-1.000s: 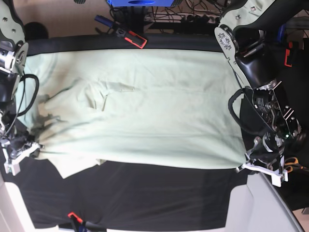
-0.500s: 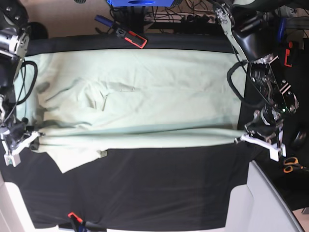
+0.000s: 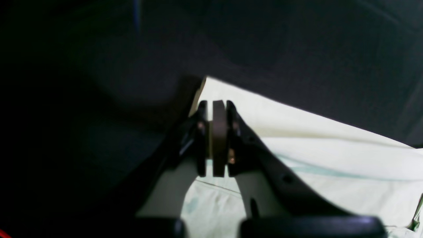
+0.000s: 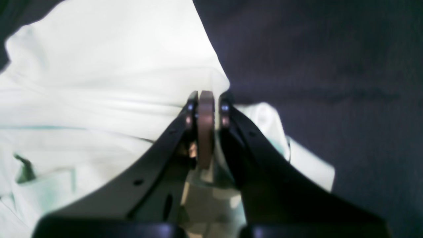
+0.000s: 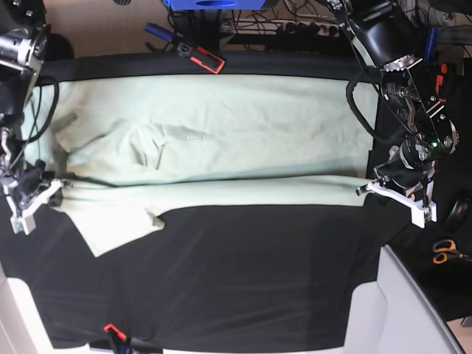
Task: Fold the T-shirt properly
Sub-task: 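Pull both held hem ends apart to straighten the folded shirt, then open both grippers and lift them off the shirt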
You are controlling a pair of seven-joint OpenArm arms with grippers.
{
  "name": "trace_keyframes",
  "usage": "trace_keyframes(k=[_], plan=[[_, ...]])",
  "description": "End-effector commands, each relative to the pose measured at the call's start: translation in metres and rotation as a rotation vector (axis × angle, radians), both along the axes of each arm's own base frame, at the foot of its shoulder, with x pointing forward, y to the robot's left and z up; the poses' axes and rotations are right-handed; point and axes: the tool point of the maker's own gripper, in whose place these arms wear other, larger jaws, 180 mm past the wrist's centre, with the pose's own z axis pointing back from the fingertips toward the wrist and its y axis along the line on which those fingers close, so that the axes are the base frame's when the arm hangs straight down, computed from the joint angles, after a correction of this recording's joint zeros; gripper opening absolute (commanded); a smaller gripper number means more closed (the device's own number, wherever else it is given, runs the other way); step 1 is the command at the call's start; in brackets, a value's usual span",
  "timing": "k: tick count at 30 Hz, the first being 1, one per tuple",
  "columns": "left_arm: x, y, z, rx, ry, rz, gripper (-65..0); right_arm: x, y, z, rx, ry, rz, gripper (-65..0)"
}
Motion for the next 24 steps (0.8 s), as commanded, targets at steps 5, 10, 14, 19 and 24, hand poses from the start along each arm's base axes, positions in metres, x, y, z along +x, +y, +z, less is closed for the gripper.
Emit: trace_keyframes(k=[5, 10, 14, 19, 24], plan=[[-0.002, 0.006, 0.005, 0.022, -0.015, -0.006, -65.0, 0.004, -0.014, 0.024, -0.059, -0.049, 0.013, -65.0], [-0.013, 0.006, -0.005, 0.022, 0.018, -0.007, -65.0, -0.006, -0.015, 0.020, -0.072, -0.015, 0.022, -65.0], [-0.023, 0.007, -0.012, 0.026, 0.044, -0.008, -65.0, -0.016, -0.015, 0.012, -0.073, 0.024, 0.024, -65.0], [-0.031, 0.011, -0.025, 0.023, 0.083, -0.003, -65.0, -0.033, -0.016, 0.000, -0.034, 0.066, -0.027, -65.0], [-0.034, 0.012, -0.035, 0.015, 0.086, 0.005, -65.0, -0.042, -0.011, -0.008, -0.019, 0.088, -0.033, -65.0]])
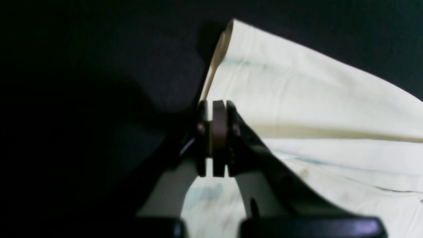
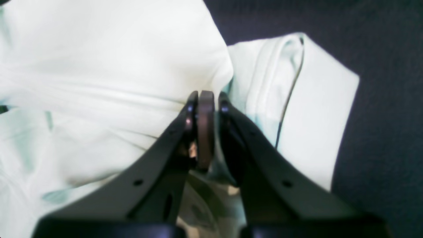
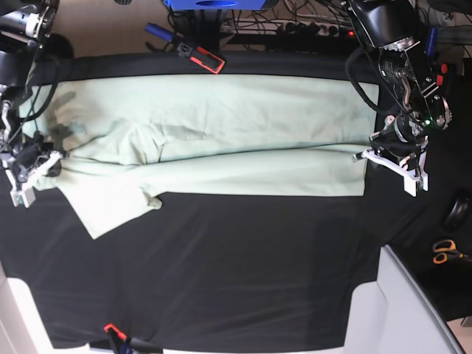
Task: Fold the T-shirt properly
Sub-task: 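Open both grippers and lift them off the shirt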
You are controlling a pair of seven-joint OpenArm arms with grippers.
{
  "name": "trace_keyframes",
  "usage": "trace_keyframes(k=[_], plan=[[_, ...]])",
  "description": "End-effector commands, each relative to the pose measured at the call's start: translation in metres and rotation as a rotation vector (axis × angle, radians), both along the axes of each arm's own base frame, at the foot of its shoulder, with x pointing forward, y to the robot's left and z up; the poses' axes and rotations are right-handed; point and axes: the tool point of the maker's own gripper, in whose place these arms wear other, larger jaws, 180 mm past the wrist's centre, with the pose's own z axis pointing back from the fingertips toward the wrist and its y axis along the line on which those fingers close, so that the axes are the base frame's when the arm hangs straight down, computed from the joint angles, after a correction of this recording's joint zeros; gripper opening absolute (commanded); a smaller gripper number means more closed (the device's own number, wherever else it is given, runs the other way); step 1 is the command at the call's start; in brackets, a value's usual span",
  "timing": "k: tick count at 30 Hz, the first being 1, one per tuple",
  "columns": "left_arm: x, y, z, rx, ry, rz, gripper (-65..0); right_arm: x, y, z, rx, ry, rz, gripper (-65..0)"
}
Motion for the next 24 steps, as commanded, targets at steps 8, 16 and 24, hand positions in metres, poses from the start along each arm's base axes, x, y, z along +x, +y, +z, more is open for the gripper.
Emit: trace_keyframes(k=[8, 16, 24], plan=[[0.002, 0.004, -0.014, -0.018, -0.004, 0.017, -65.0, 0.002, -0.001, 0.004, 0.001, -0.012, -0.007, -65.0], [0.001, 0.008, -0.021, -0.020, -0.005, 0.025, -65.0, 0.001, -0.001, 0.003, 0.000, -0.009, -0.007, -64.9], [0.016, -0.020, -0.020, 0.022, 0.016, -0.137, -45.9, -0.002, -0.002, 0.002, 0.000, 0.008, -0.007, -40.2]])
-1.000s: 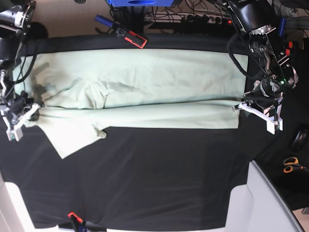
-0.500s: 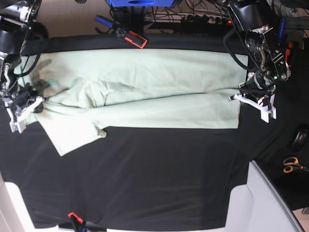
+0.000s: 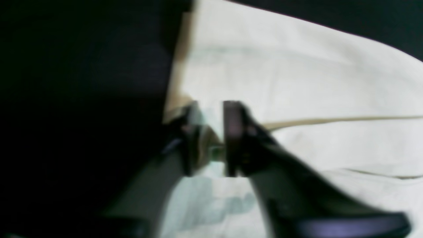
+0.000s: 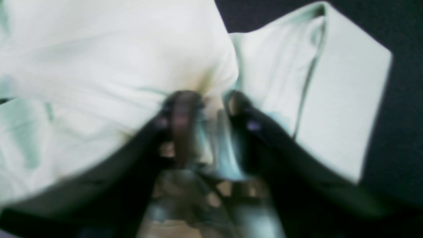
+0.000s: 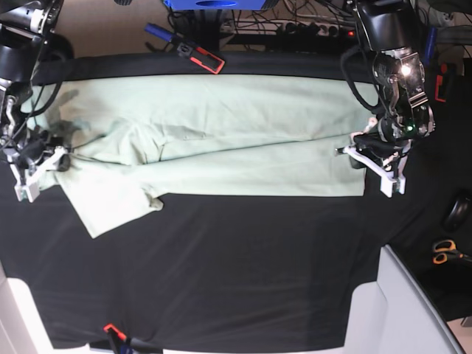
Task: Fold the T-shirt properly
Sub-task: 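Open both grippers and lift them off the shirt, then move the right gripper to the shirt's hem end and pinch fabric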
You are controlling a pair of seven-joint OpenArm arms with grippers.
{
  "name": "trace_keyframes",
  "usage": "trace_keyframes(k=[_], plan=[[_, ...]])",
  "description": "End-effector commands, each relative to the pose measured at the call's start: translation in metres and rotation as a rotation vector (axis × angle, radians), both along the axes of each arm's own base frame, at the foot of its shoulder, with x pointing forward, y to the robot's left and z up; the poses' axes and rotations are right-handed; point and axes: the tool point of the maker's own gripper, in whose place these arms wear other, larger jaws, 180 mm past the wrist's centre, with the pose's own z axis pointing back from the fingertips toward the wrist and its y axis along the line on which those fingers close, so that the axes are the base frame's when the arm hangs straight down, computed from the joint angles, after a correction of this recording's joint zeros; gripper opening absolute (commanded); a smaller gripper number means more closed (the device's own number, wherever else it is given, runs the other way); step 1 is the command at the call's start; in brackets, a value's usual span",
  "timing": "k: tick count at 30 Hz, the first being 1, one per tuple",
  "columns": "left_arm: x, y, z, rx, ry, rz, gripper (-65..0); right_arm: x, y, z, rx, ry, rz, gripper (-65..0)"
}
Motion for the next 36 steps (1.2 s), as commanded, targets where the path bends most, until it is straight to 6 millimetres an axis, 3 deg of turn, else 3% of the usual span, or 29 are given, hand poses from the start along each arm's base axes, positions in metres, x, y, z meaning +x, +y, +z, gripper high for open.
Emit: trace_keyframes(k=[1, 2, 4, 9, 14, 17, 20, 26, 33, 36], plan=[[0.010, 0.007, 0.013, 0.019, -0.044, -0.002, -40.1, 0.009, -0.011, 0.014, -0.032, -0.028, 0.004, -33.5], [0.010, 0.007, 0.013, 0.019, -0.044, -0.002, -34.3, 0.013, -0.010, 0.021, -0.033, -0.053, 0.006, -27.4], [0.010, 0.007, 0.013, 0.019, -0.042, -0.001, -26.2, 0.014, -0.009, 0.035, -0.033, -0.100, 0.008, -22.2], [0.020, 0.022, 0.036, 0.070, -0.095, -0.011, -7.7, 0.032, -0.013, 0.083, -0.110, -0.187, 0.025, -22.2], [0.025, 0.050, 0.086, 0.124, -0.217, 0.068, -2.9, 0.063, -0.012, 0.119, -0.146, -0.278, 0.041, -21.5], [0.012, 0.073, 0.101, 0.130, -0.203, 0.156, -2.9, 0.088, 0.000, 0.113, -0.109, -0.261, 0.068, -20.6], [0.006, 0.080, 0.112, 0.153, -0.217, 0.173, -2.9, 0.111, 0.005, 0.102, -0.071, -0.220, 0.087, -16.0], [-0.016, 0.083, 0.103, 0.181, -0.173, 0.163, -2.9, 0.147, 0.019, 0.075, 0.018, -0.201, 0.083, -14.4], [-0.028, 0.083, 0.095, 0.184, -0.142, 0.160, -2.9, 0.139, 0.017, 0.033, 0.071, -0.146, 0.015, -14.2], [-0.034, 0.089, 0.095, 0.187, -0.139, 0.182, -2.9, 0.134, 0.021, 0.025, 0.067, -0.135, 0.019, -14.2]])
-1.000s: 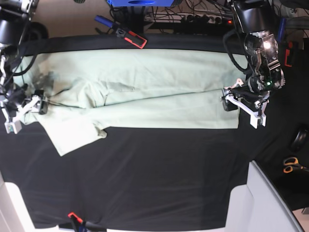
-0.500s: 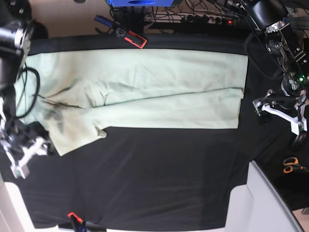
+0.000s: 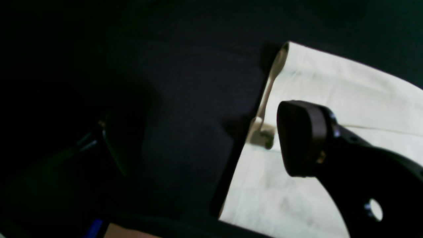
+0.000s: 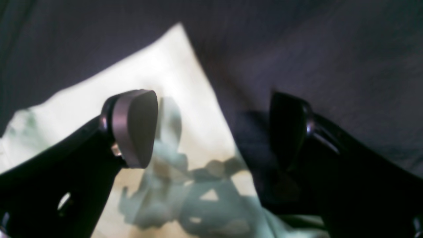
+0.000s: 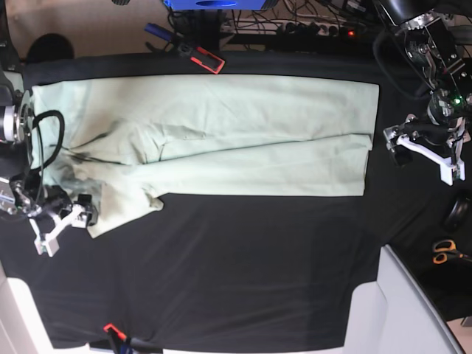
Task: Fold the T-shirt properly
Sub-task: 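Move the right gripper to the shirt's hem end and pinch fabric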
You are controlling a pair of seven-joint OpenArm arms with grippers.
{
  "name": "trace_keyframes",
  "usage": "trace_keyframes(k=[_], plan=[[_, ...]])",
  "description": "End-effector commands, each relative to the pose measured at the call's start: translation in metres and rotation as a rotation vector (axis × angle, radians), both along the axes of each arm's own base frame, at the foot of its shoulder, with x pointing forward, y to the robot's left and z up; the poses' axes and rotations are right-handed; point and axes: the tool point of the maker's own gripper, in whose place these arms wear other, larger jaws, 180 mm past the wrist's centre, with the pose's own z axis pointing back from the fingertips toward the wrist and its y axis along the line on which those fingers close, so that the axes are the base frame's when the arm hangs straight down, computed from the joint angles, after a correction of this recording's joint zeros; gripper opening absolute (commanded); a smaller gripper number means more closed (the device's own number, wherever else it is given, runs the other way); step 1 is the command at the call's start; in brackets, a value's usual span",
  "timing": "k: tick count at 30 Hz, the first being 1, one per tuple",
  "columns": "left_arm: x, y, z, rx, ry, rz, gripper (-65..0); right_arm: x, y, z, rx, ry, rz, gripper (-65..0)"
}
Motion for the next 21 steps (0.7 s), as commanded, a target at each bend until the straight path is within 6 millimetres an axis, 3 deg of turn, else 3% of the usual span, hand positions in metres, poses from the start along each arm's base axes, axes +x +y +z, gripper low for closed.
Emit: trace_keyframes(k=[1, 9, 16, 18, 20, 21], plan=[[0.007, 0.009, 0.017, 0.030, -0.053, 0.006, -2.9, 0.021, -0.007, 0.020, -0.003, -0.059, -0.015, -14.2], [0.004, 0.011, 0.015, 0.030, -0.047, 0.015, -2.9, 0.019, -0.007, 0.017, -0.019, -0.046, -0.017, -14.7], [0.006, 0.011, 0.015, 0.026, -0.050, 0.016, -2.9, 0.022, 0.033, 0.011, 0.025, -0.032, 0.032, -14.8], [0.006, 0.011, 0.016, 0.028, -0.053, 0.015, -2.9, 0.023, 0.035, 0.011, 0.028, -0.033, 0.034, -15.2], [0.006, 0.011, 0.015, 0.026, -0.052, 0.016, -2.9, 0.024, 0.036, 0.012, 0.029, -0.035, 0.035, -21.3], [0.006, 0.011, 0.015, 0.026, -0.050, 0.016, -2.9, 0.024, 0.036, 0.012, 0.029, -0.035, 0.035, -27.7]])
